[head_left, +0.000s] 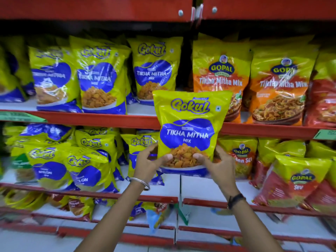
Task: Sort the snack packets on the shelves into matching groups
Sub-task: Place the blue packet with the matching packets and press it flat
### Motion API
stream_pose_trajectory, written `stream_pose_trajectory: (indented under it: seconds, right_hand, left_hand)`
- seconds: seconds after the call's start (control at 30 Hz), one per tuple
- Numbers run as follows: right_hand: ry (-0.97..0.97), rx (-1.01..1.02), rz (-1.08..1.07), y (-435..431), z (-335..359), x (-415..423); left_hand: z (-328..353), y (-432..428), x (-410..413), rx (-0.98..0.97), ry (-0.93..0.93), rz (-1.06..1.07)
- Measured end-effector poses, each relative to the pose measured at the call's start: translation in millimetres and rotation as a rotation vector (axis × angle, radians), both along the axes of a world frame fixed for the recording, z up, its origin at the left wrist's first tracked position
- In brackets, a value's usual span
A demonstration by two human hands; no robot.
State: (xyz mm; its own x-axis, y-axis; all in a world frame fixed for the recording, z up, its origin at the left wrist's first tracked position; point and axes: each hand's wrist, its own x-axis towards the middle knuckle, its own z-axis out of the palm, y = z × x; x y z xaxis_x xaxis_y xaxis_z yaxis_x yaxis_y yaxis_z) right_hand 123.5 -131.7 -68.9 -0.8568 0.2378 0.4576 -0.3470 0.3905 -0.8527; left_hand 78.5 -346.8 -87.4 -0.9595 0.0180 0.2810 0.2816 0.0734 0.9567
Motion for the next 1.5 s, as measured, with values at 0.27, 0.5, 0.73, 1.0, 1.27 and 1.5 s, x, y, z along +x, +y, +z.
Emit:
stream_pose_trajectory:
  seconds: [0.27, 0.5, 0.73, 1.0, 1.27, 1.5]
  right_hand:
    - [0.114, -0.057, -0.04, -25, 45, -10]
    - [0.121, -0.064, -0.059, -39, 52, -13]
    - [0.228, -0.062, -0.035, -57, 85, -42]
    - [0.239, 0.035, 0.022, -81, 113, -119]
    - [0.121, 0.069, -0.023, -87, 85, -161]
    - [0.025, 0.212, -0.041, -81, 98, -172]
  left_hand:
    - [54, -22, 7, 0.055, 0.08, 0.002]
    - [63, -34, 7, 0.04, 0.107, 0.015]
    - [95, -51, -25, -0.014, 0.233, 0.036]
    - [131, -63, -95, -0.112, 0.327, 0.139]
    - [105, -69, -137, -0.161, 0.181, 0.129]
    - [124, -69, -151, -0.5, 0.034, 0.153]
